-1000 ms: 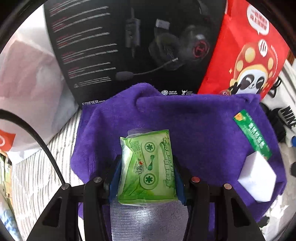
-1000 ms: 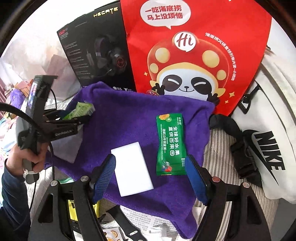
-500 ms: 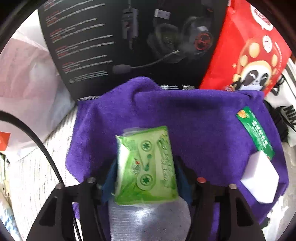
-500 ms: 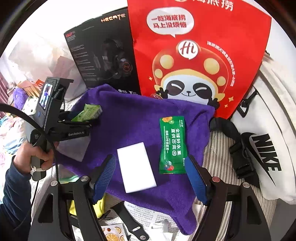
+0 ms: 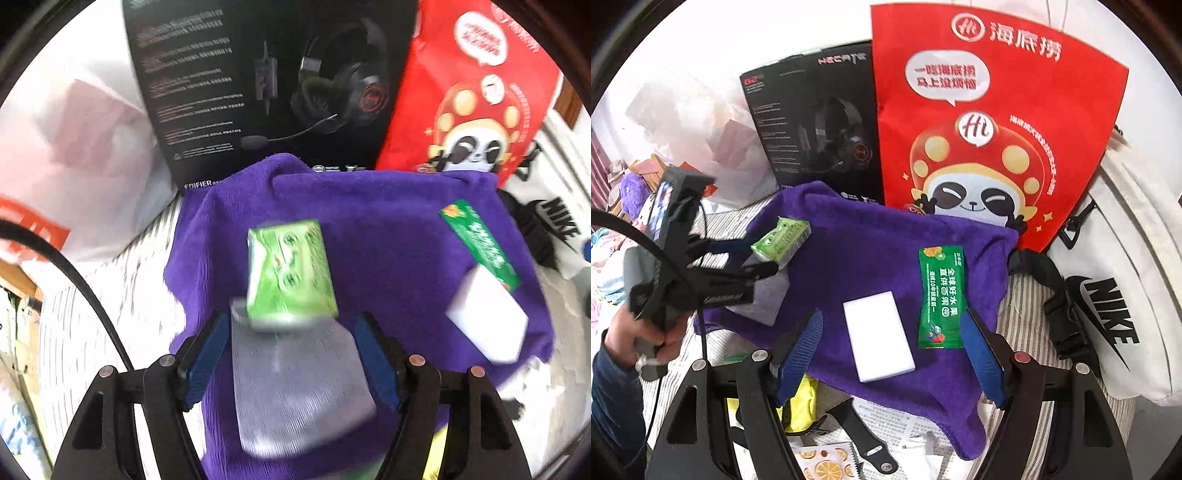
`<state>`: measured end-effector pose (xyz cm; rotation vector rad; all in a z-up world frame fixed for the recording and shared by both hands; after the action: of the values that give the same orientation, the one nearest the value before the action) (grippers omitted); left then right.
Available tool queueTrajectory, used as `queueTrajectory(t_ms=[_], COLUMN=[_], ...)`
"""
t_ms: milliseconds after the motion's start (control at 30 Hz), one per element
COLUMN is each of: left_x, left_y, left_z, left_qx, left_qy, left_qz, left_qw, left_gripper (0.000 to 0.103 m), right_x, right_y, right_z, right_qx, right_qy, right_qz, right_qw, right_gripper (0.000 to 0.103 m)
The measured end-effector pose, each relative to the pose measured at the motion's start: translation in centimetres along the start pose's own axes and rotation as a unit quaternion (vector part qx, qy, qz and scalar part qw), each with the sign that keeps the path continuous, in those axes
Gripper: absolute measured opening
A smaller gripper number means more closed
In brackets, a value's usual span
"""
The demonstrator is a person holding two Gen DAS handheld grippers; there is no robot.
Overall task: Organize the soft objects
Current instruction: 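Lower the green wipes pack onto the purple towel and open the left tool, then grasp the crumpled white tissue on the newspaper with the right tool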
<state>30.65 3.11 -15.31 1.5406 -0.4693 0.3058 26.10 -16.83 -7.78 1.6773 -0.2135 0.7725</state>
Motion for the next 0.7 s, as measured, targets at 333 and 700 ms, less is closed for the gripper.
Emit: queueTrajectory(t_ms=[333,700], left_x=[-5.5,-10.3], left_y=[6.1,8.9], left_z=[2.3,4.5], left_qx=[-0.019,-0.052], left_qy=[-0.026,-0.041], left_qz=[0.019,0.031], left_qw=[0.9993,0.9974], left_gripper=[0.07,0.07], right_x=[-3.8,-13.6], right_y=[2.6,0.7], right_z=[0.2,4.7], right_qx=[-0.007,-0.042], right_qy=[-0.026,-0.07], right_qz=[-0.003,-0.036], right_qw=[1.0,0.996], right_gripper=[0.076,0.076])
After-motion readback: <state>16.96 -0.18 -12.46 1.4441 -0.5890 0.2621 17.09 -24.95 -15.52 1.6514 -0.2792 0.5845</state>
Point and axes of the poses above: each gripper's, at about its wrist camera, not at the fingertips, and y roughly against the way its jaws point, z to its right, x to its top, the point moved 2 cm from there along -y, roughly the way its jaws point, and after that the axes turned 2 degrees about -y, right-handed, at the moved point
